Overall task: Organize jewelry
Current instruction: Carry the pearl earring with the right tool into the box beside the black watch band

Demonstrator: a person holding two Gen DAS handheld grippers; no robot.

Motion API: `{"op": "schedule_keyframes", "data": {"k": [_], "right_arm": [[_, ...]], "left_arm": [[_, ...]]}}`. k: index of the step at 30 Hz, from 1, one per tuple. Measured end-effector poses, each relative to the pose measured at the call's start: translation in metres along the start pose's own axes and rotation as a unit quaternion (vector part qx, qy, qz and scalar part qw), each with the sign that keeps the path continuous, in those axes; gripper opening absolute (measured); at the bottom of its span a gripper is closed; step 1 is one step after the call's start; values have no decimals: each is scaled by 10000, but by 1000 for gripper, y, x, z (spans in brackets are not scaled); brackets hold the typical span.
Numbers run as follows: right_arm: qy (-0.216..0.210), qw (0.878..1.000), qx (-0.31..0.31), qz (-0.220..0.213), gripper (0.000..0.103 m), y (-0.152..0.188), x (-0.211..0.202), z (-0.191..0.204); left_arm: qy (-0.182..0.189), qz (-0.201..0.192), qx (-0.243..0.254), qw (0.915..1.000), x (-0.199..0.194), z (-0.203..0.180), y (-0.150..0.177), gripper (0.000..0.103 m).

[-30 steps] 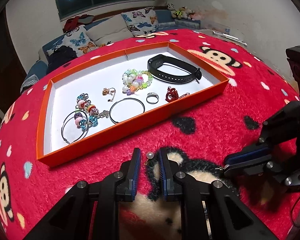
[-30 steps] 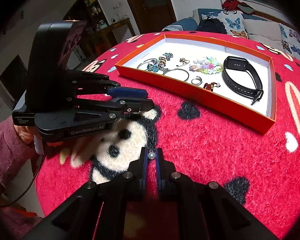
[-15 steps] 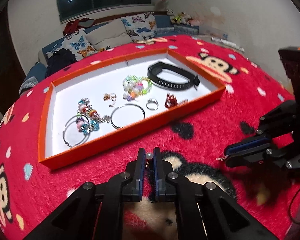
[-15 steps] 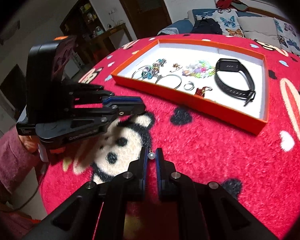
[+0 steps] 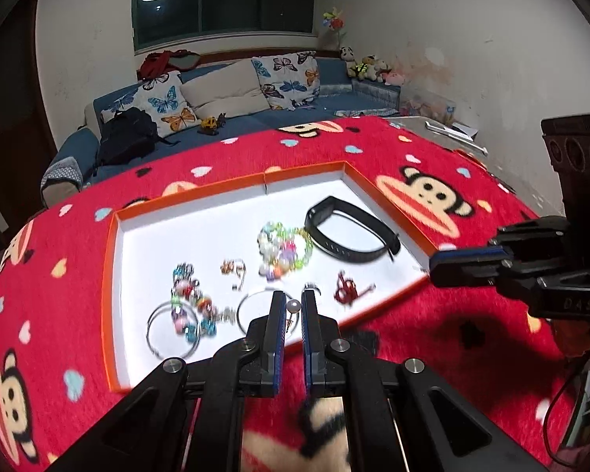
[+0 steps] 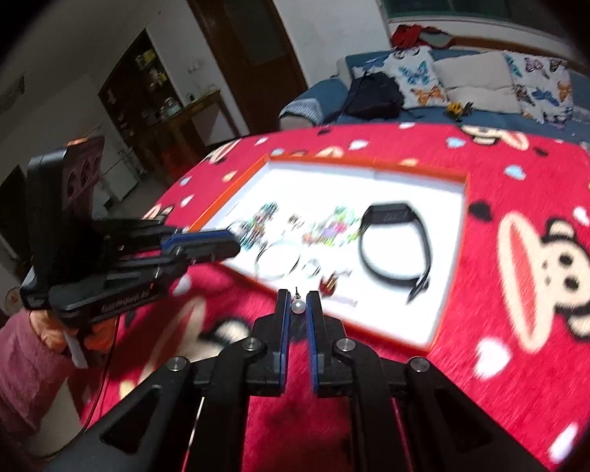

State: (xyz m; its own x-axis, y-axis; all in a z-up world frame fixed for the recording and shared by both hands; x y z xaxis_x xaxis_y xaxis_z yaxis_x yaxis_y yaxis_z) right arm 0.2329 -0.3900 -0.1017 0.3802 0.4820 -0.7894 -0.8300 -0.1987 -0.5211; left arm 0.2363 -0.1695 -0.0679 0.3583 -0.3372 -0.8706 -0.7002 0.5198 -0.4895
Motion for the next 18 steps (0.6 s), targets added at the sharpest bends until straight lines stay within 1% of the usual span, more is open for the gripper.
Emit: {"op": "schedule_keyframes", "data": {"k": [3,7,9,18], "right_arm": [[176,9998,70,-54,10,-11,5,-13],[280,9993,255,-46,10,-20,17,-32],[409,9986,324,-23,10,-26,23,-42],[461,9970,586,186,10,-33,38,-63]], "left_arm": [[20,87,-5,10000,12,0,-9,7],[124,218,-19,9997,30,-1,-11,7],[143,300,-9,9994,37,-2,-11,7],[173,524,56,9985,61,-5,-8,7]]}}
Point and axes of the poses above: each gripper's, at about its wrist camera, not at the fingertips, and x roughly the way its jaws point, z to its left, y to its underside, the point moved 10 cm from there along x, roughly the way its jaws point, and after that the axes turned 14 degrees about z, right-handed, at the moved point
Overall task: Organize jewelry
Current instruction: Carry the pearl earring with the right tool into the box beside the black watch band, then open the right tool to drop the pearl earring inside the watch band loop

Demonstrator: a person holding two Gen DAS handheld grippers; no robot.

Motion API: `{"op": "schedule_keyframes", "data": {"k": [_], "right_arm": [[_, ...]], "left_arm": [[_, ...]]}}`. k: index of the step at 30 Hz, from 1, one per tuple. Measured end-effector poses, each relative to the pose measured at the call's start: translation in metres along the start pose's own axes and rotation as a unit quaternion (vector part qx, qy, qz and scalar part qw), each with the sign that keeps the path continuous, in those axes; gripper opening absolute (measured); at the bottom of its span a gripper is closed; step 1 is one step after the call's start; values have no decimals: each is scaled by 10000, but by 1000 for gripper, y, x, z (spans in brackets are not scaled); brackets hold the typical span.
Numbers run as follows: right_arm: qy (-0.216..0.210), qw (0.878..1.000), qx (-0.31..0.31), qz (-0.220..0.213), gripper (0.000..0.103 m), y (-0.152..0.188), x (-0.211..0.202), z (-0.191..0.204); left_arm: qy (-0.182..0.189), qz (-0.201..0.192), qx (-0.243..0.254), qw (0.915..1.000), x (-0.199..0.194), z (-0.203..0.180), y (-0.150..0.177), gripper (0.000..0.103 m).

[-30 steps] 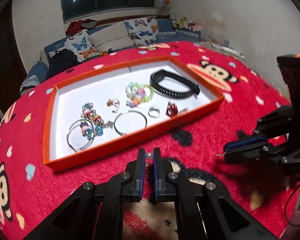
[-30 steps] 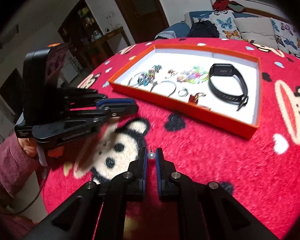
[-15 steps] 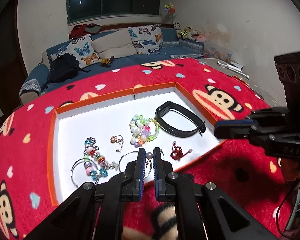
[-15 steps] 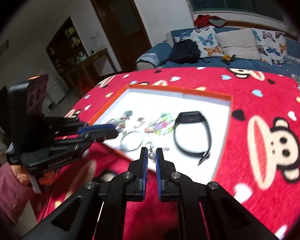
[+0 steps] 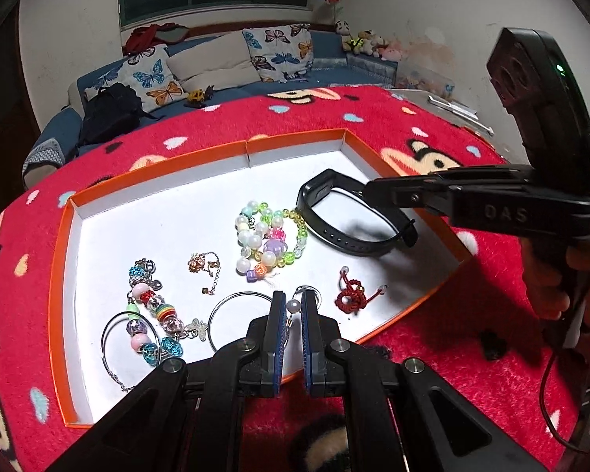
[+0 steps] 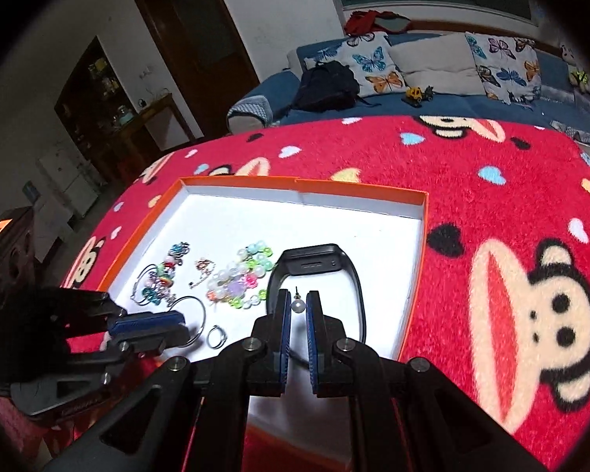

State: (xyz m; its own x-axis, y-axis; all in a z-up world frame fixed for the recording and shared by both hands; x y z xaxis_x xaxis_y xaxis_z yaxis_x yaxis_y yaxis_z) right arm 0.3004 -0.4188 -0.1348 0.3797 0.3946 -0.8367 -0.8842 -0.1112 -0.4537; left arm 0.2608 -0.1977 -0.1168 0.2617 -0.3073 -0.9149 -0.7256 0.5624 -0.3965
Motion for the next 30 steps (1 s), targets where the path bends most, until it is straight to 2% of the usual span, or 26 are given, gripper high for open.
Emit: {"op": "schedule_keyframes", "data": {"k": [13,20,30], "right_arm": [[-102,9996,165,224,10,0,12,-5],[-456,9982,332,207,10,-2,8,-7],[-301,9992,235,149,11,2,-4,-5]], "left_arm": [[-28,95,-83,9999,7,6,2,8],[11,89,-170,9998,6,9,2,9],[-14,143,-249,9996,6,12,7,10]]}}
Point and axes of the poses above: each gripper's, at about its wrist camera, not at the fingertips, and x roughly the way its jaws point, z to its left, y to its underside, the point moved 10 cm from there along x, roughly the way its jaws point, and after that the axes turned 14 degrees about z, right-handed, at the moved point
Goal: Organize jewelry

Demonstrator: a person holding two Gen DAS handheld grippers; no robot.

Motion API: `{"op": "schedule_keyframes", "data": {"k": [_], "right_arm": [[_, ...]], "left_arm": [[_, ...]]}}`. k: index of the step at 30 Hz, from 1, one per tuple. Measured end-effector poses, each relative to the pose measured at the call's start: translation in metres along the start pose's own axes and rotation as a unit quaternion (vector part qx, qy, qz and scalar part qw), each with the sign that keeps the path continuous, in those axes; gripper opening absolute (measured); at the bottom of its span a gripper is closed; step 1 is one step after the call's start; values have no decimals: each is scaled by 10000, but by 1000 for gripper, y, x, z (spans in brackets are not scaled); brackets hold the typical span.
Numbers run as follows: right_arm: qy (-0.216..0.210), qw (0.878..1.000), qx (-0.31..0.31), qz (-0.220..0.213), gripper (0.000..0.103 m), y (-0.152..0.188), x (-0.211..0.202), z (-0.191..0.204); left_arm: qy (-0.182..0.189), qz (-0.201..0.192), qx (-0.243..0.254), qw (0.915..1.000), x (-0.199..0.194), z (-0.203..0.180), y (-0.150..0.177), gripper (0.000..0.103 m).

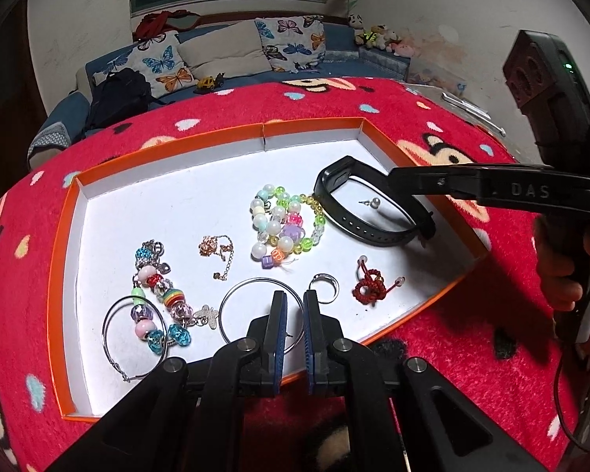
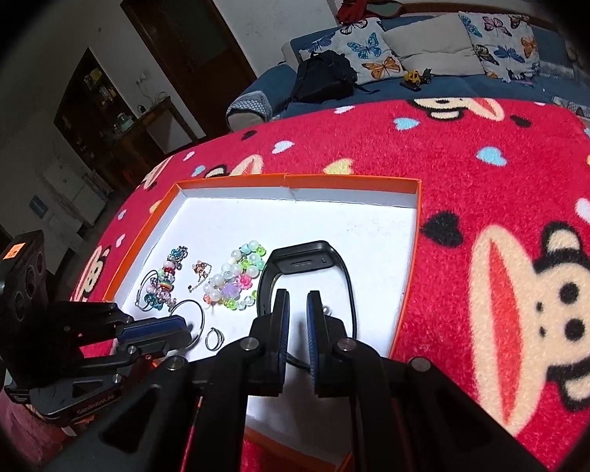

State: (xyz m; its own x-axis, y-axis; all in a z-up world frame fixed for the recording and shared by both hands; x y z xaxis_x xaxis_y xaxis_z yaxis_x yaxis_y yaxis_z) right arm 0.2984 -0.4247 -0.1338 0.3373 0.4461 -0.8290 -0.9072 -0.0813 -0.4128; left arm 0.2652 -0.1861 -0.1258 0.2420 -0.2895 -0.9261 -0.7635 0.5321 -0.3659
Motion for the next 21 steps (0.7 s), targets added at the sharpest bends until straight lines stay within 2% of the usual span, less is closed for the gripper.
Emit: {"op": "schedule_keyframes", "data": {"k": [3,5,6,7,11,19,21], "right_arm": [[16,10000,-39,-29,11,3,-5,3],[79,9999,-93,-60,11,6,-9,6],[128,9998,-128,-80,12,8,-11,6],[182,9996,-169,-100,13,9,-13,8],[323,9990,-264,-180,22,14,-18,12],[451,9981,-324,-284,26,26,-25,19],[434,9981,-309,-301,36,30,-28,22]], "left_arm": [[-40,-7,-46,10000,-1,2,1,16],[-118,-52,-79,9999,-4,4,2,30],[-134,-92,-111,9998,-6,5,2,44],[-126,-149,-148,9997,-9,6,3,49],[-146,-226,-198,9994,-18,6,6,49],[-192,-388,-310,9986,-39,8,17,49],[-243,-430,-357,9981,-46,8,22,49]]}}
Point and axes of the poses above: each gripper's, at about its wrist camera, not at the fingertips, and x roughly the way its jaws point, z to its left, y to its underside, the point moved 10 cm from there along x, roughly the way its jaws point, and after that the axes turned 14 degrees about z, right-handed, at the moved point
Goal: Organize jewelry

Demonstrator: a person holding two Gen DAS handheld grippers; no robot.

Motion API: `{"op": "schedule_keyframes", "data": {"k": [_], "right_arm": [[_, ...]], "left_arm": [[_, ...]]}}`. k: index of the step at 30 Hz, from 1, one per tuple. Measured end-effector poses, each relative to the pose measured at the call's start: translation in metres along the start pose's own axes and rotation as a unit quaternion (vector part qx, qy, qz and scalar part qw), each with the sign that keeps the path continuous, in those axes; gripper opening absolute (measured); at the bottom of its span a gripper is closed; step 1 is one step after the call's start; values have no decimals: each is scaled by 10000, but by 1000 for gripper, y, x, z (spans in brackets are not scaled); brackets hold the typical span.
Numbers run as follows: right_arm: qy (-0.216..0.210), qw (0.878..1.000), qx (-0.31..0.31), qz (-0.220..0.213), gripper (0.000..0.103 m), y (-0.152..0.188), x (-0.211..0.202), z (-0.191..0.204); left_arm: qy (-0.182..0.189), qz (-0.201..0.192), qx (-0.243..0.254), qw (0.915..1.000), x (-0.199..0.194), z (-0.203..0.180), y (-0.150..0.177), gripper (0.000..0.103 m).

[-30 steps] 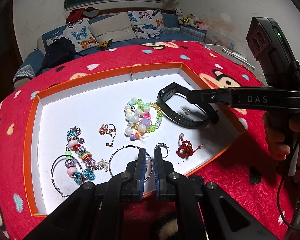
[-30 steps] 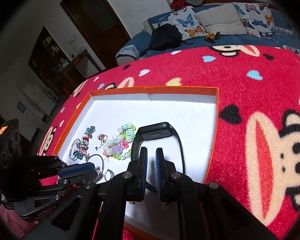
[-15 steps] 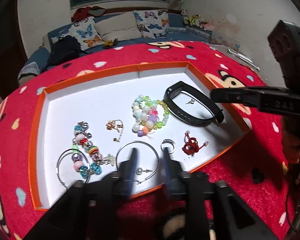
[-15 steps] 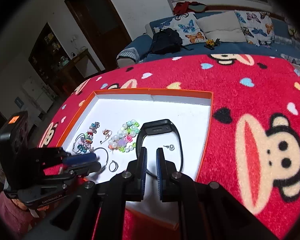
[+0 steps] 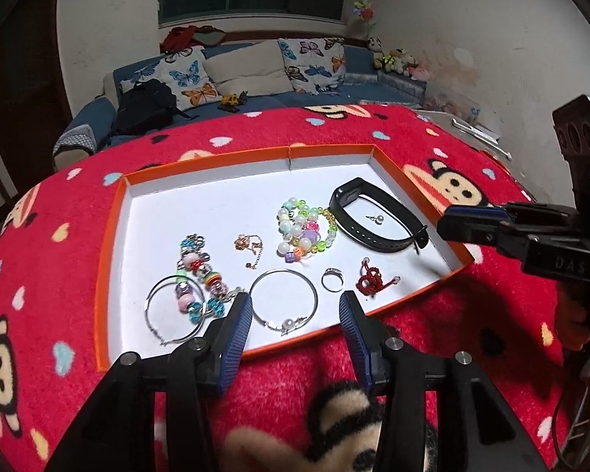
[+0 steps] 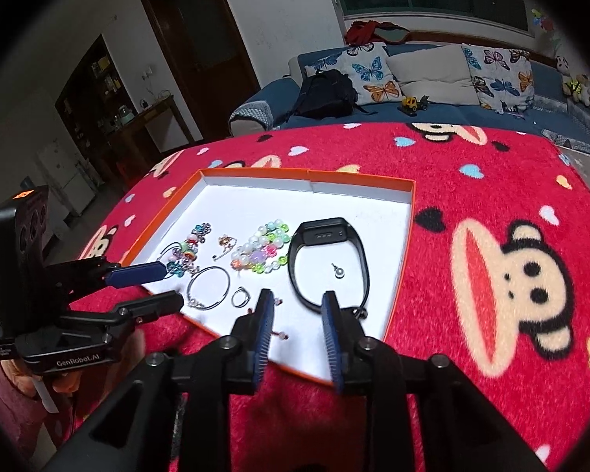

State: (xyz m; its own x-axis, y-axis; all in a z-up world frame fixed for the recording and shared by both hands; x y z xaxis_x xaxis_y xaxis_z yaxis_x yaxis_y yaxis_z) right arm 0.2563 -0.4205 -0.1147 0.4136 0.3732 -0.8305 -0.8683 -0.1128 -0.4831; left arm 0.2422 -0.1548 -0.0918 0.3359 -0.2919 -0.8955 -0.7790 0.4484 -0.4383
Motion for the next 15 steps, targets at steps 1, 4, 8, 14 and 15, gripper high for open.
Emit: {"op": "schedule_keyframes", "data": {"k": [1,4,8,14,15], "right_arm": [[12,10000,-1,-34,39,2,-2,1],[119,9998,-19,-154,50,8,-8,6],[172,9996,10,-234,57,16,-10,12],[403,9984,48,-383,62,27,-9,19],[446,9981,44,-415,63,29,-9,21]], "left_arm": [[-11,-26,-21,10000,-3,0,2,51],[-54,-111,-170,9998,-12,3,9,68],[-11,-237,-397,9989,-23,6,19,70],[-66,-344,-693,9970,-30,14,33,80],[-145,-387,-715,9966,-32,15,36,83]]}}
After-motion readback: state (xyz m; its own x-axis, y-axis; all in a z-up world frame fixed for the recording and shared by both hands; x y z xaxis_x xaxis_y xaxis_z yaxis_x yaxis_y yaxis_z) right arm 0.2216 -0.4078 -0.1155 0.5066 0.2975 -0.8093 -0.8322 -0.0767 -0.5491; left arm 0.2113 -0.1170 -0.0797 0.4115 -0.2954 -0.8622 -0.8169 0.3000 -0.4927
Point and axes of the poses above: each gripper's, at about its wrist camera, not at the fingertips, and x roughly the way its jaws point, z to its left, y to its underside, the point moved 10 cm from there along x, roughly the way its jaws point, and after that the axes turned 14 degrees about z, right-handed, at the moved point
